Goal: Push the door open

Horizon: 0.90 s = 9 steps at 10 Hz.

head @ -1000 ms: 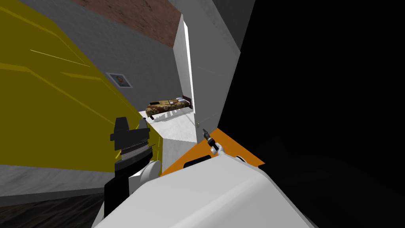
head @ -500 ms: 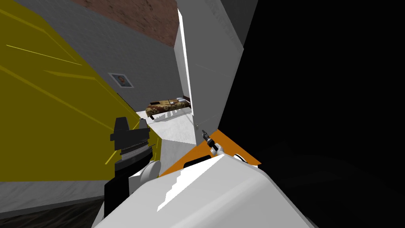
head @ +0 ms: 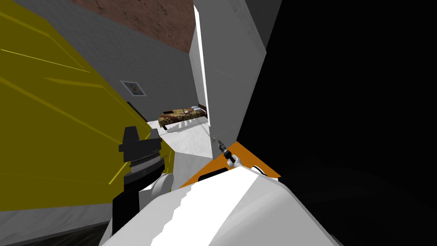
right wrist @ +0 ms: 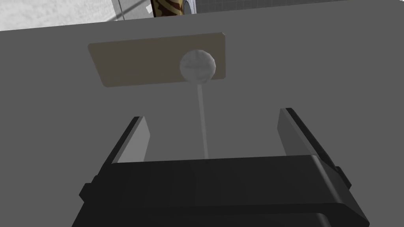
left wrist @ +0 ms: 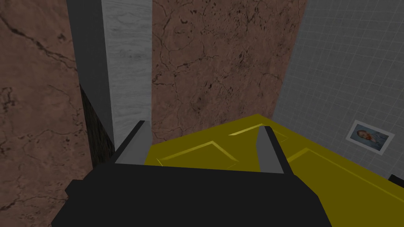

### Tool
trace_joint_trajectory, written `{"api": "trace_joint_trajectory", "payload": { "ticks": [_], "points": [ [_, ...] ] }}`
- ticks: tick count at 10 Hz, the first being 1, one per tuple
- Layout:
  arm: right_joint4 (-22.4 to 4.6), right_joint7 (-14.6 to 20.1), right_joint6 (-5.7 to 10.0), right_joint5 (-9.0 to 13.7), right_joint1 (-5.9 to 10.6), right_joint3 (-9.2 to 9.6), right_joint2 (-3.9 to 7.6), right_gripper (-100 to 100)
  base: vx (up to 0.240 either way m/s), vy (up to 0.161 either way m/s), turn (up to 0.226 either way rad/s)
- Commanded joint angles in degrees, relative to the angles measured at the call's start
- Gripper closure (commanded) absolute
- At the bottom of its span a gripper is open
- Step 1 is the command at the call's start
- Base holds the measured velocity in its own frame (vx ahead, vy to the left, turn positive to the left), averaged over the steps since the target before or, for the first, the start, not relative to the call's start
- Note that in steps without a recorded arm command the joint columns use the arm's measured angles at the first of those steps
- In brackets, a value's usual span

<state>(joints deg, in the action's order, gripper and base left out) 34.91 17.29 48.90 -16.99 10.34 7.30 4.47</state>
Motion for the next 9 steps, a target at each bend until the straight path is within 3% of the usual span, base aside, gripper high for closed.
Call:
{"api": "trace_joint_trajectory", "payload": {
  "ticks": [1,6,7,9],
  "points": [
    [-0.2,-0.4,-0.06,0.2,0.05,-0.22,-0.21,-100,0.209,0.063,0.035],
    [-0.5,-1.1,-0.11,0.6,0.04,-0.59,-0.88,-100,0.183,0.066,0.028],
    [-0.5,-1.1,-0.11,0.6,0.04,-0.59,-0.88,100,-0.014,-0.002,0.008],
    [-0.5,-1.1,-0.11,0.6,0.04,-0.59,-0.88,100,-0.021,-0.009,0.008]
  ]
}}
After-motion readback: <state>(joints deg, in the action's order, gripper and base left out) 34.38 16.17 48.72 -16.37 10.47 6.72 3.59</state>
